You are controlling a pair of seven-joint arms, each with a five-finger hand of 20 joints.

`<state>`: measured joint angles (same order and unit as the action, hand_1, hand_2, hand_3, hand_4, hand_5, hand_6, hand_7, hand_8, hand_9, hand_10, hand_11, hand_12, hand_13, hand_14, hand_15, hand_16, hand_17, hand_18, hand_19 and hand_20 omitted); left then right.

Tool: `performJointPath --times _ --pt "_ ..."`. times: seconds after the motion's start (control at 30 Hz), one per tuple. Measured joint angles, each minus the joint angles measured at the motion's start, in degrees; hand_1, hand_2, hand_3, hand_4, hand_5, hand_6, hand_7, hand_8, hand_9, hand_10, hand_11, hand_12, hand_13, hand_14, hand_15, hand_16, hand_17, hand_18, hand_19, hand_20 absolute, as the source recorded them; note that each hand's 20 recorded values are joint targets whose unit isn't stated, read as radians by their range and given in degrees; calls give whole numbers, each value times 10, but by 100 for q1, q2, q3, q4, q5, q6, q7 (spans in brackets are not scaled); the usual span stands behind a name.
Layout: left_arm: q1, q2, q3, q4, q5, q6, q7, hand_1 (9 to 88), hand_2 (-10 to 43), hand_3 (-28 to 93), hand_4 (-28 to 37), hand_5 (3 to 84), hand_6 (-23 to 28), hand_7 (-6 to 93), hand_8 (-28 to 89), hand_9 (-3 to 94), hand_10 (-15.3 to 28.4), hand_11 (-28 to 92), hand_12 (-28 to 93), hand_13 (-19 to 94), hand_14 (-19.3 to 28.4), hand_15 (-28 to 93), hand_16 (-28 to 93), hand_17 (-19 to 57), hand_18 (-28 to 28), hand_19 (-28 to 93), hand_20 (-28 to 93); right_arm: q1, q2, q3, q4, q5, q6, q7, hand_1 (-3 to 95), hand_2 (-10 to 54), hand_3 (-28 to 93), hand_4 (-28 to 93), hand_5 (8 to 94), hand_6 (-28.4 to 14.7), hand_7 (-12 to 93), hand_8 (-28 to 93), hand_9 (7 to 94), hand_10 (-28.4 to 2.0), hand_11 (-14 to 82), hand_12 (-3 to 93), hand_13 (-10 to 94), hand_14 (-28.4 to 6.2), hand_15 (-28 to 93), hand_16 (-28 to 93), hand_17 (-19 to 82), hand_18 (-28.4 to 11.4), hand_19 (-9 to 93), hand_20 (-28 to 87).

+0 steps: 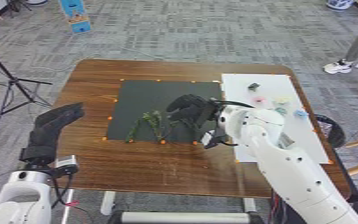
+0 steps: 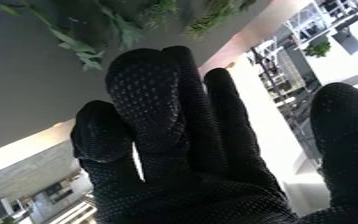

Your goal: Arrange flowers

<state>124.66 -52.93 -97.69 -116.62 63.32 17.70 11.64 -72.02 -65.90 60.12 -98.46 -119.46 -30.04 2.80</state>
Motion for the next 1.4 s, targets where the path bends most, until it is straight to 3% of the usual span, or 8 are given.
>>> performJointPath --times 0.47,1.4 --pt "-32 -4 25 16 0 -10 4 233 -23 724 -251 494 37 136 -77 490 123 183 120 378 148 125 18 44 109 53 151 53 -36 -99 117 -1586 -136 -563 144 116 646 -100 420 -36 124 -55 591 -136 77 122 807 -129 576 333 436 -265 922 564" --pt "-29 -25 25 17 0 -23 26 233 -24 724 -251 494 38 137 -77 490 124 183 120 378 147 126 18 43 111 52 152 162 -2 -162 211 -2050 -88 -42 148 120 630 -100 427 -38 123 -55 583 -140 76 120 810 -123 575 328 436 -264 924 558"
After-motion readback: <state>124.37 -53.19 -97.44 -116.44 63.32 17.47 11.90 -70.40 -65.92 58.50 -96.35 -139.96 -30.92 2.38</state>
